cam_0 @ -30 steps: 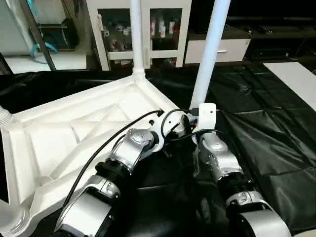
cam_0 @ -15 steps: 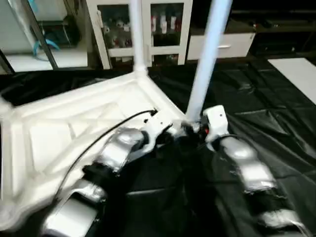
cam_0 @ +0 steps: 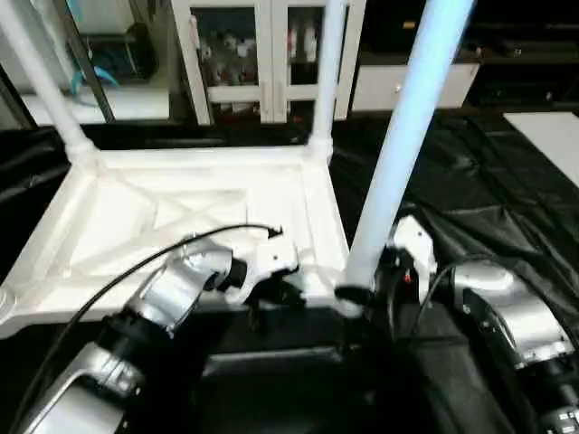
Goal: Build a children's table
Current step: Rotate leg to tighten
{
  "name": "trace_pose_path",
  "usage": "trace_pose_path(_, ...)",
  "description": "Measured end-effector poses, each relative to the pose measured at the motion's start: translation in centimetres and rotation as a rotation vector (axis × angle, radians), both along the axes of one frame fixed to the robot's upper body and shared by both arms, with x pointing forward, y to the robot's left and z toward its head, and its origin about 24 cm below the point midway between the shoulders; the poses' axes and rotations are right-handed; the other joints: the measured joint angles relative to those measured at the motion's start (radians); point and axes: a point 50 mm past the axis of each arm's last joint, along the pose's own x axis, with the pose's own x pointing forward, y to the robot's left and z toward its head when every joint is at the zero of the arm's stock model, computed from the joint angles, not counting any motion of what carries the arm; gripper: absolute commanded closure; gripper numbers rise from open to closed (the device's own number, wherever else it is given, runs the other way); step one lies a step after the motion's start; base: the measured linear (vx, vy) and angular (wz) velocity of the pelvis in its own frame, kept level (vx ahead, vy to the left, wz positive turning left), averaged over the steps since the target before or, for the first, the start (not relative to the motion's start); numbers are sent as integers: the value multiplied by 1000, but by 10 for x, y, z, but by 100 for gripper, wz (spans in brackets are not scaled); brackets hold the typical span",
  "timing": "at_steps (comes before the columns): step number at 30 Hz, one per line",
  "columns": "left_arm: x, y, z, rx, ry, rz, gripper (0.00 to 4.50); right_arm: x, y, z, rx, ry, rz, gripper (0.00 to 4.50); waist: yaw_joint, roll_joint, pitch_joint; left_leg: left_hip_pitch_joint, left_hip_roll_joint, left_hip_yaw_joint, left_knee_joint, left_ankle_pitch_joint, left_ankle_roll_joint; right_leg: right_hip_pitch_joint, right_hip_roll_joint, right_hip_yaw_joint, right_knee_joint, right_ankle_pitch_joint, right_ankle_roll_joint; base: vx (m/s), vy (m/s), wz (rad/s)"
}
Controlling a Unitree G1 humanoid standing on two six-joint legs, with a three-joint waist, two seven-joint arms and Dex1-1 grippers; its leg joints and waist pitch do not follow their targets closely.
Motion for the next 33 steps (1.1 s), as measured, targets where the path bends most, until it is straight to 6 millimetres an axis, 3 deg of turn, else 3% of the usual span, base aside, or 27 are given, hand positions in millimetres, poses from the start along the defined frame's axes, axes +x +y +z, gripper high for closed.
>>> trace_pose_path(10, 0, 3, 0, 14, 1, 3, 450, 4, 1, -2, -51, 8, 45, 13, -3, -1, 0, 4, 0, 0, 1, 0, 0, 0, 0, 1, 5, -1, 0, 0, 0, 0)
trace_pose_path(22, 0, 4, 0, 23, 10, 14, 450, 7, 8, -7, -16, 29, 62, 122, -9, -2, -2, 7, 0, 1, 1, 0, -1, 2, 0, 1, 6, -1, 0, 0, 0, 0)
trace_pose_path(33, 0, 5, -1, 35, 8, 20, 450, 7, 12, -10, -3, 21, 67, 176, -18, -1, -2, 10, 0, 1, 1, 0, -1, 4, 0, 1, 6, 0, -2, 0, 0, 0)
